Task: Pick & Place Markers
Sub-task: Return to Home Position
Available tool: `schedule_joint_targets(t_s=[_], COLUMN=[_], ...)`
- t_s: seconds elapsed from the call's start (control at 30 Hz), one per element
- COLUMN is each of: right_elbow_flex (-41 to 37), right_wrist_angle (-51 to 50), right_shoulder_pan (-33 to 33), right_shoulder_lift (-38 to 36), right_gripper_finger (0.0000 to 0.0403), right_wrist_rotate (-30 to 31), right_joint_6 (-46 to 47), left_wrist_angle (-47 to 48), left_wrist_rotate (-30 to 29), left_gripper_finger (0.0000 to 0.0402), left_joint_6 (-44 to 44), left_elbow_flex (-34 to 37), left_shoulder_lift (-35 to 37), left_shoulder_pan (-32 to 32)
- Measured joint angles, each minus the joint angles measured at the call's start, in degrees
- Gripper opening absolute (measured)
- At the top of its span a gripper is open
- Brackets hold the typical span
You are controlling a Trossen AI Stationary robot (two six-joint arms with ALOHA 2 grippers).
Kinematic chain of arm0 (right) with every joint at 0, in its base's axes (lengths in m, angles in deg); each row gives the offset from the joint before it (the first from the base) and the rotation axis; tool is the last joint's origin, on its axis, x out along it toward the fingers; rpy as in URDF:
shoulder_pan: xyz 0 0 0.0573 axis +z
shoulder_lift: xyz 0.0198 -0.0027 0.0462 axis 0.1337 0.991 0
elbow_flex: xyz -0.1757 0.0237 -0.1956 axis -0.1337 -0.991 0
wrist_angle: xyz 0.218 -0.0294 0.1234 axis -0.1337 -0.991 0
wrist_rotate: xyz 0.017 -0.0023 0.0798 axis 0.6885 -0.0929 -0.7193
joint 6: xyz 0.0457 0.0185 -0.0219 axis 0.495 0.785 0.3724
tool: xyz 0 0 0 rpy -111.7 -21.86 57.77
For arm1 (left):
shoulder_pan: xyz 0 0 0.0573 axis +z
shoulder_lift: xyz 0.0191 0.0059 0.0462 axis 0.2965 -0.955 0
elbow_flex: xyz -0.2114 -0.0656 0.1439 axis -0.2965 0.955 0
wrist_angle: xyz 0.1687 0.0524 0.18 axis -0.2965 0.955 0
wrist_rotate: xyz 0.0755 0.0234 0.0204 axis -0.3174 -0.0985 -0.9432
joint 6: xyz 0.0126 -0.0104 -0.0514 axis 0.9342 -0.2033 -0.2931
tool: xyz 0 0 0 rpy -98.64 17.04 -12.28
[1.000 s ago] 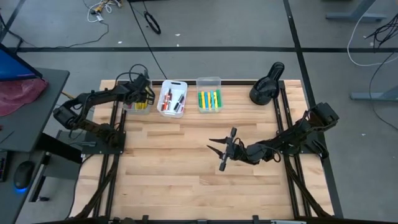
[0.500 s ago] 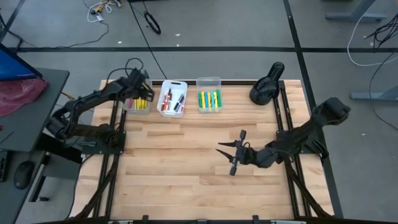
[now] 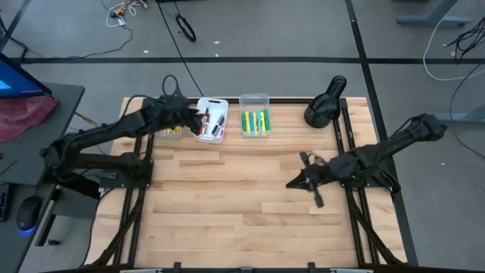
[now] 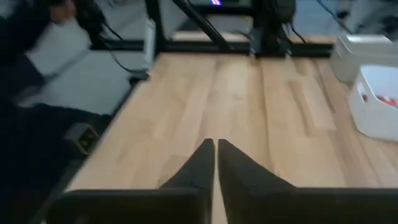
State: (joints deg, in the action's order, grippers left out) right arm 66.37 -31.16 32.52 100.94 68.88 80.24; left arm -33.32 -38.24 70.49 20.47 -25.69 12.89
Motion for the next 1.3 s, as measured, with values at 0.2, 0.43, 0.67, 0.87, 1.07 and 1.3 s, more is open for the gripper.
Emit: schedule_joint_targets(t_s=[0.2,0.43,0.67,0.87,1.07,1.3], right_elbow_flex=[-6.62,-12.8,-17.84,-23.56,-30.48,-33.19], right_wrist_angle=[3.13,3.23,3.91,8.98,14.86,18.21], right_shoulder_pan=[-6.08,-12.68,-19.13,-23.35,-25.73,-26.37], right_shoulder_lift=[-11.21,-22.83,-34.55,-40.72,-44.35,-45.68], right_gripper_finger=[0.0007,0.0003,0.0002,0.0001,0.0001,0.0001], right_wrist_rotate=[-6.93,-11.08,-17.48,-23.99,-25.29,-21.99], right_joint_6=[-0.7,-2.28,-1.9,-0.69,3.97,6.23], left_wrist_angle=[-5.67,-8.4,-15.07,-20.41,-21.04,-22.89], left_wrist_rotate=[0.0,-0.38,-2.27,-2.52,-2.7,-4.7], left_gripper_finger=[0.0156,0.0156,0.0156,0.0156,0.0156,0.0156], left_joint_6=[1.41,1.4,1.1,-0.39,-1.63,-1.4], left_elbow_flex=[0.02,0.02,3.6,6.54,6.99,6.99], left_shoulder_lift=[-0.15,-0.15,-0.2,-0.74,-1.05,-1.05], left_shoulder_pan=[-8.61,-14.36,-17.98,-19.25,-20.67,-21.83])
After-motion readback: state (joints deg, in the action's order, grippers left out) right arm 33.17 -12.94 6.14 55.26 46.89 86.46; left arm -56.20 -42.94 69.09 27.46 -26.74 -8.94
